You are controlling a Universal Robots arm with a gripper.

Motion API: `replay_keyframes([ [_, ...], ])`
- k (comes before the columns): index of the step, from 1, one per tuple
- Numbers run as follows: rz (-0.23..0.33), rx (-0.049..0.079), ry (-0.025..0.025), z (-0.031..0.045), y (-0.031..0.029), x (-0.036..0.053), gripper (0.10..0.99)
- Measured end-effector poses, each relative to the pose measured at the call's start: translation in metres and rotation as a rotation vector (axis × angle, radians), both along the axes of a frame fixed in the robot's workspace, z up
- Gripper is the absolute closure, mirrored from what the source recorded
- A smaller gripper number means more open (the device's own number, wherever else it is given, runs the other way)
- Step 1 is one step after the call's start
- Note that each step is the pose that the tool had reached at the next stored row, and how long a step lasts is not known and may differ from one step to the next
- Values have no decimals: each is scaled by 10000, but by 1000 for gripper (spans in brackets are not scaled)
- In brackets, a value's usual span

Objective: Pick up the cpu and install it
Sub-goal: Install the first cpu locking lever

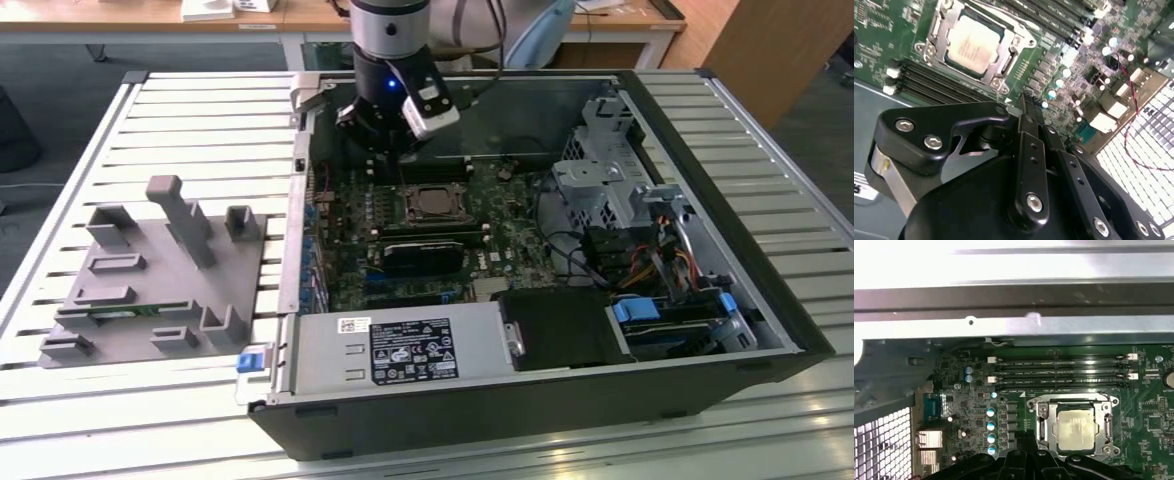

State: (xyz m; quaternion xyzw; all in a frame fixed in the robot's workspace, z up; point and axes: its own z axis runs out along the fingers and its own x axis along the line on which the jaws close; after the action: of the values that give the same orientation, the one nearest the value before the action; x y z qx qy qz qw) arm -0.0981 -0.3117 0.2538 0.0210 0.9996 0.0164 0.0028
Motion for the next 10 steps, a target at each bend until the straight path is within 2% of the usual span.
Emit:
replay_keyframes([
  [3,1,0,1,-3,49,-28,980],
  [8,-1,1,0,-8,186,-45,980],
  [10,-1,0,1,-8,207,-44,980],
])
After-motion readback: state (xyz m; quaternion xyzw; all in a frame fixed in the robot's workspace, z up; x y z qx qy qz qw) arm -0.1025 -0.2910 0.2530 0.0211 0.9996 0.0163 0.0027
